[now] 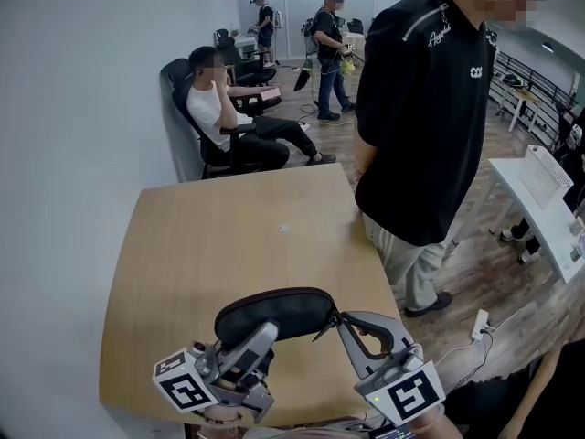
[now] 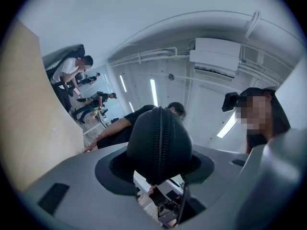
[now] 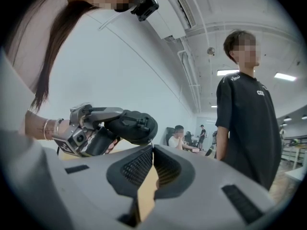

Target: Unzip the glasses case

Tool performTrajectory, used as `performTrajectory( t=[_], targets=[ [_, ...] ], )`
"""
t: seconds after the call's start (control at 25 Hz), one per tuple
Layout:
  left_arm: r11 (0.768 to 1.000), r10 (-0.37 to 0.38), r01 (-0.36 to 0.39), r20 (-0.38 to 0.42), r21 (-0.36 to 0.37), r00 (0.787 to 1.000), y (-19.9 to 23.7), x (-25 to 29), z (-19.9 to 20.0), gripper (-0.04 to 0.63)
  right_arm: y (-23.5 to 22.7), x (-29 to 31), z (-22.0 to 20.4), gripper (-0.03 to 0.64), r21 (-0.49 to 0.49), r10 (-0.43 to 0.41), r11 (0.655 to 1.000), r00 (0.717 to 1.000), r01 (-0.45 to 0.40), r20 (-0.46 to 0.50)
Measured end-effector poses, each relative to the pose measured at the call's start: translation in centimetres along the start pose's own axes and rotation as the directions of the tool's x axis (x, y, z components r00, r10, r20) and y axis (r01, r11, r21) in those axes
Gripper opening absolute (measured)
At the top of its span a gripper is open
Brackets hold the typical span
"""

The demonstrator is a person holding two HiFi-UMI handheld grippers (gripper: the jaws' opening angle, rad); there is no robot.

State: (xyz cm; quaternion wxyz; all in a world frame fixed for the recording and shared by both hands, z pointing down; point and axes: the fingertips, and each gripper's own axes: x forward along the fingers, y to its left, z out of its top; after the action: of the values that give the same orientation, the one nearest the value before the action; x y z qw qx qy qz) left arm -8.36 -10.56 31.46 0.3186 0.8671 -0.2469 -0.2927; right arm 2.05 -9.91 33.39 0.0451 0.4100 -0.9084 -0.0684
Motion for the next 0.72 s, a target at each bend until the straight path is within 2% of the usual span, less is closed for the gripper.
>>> performTrajectory(
  t=[0.44,0.72],
  targets=[
    [1.0,-0.012,0.012,-0.039,-0.006,0.999,-0.09,0.16,-0.51,0.23,-0.4,-0.27,0.09,0.017,-0.006,-0.015,1.0,1.0,0.015,0.009],
    [1.0,-0.009,0.01,-0.071,0.018,0.997,-0.31,0.08,-0.84,0.23,-0.41,-0.38,0.1,0.017,-0.027,-0.023,0.999,1.0,0.023,0.007]
  ],
)
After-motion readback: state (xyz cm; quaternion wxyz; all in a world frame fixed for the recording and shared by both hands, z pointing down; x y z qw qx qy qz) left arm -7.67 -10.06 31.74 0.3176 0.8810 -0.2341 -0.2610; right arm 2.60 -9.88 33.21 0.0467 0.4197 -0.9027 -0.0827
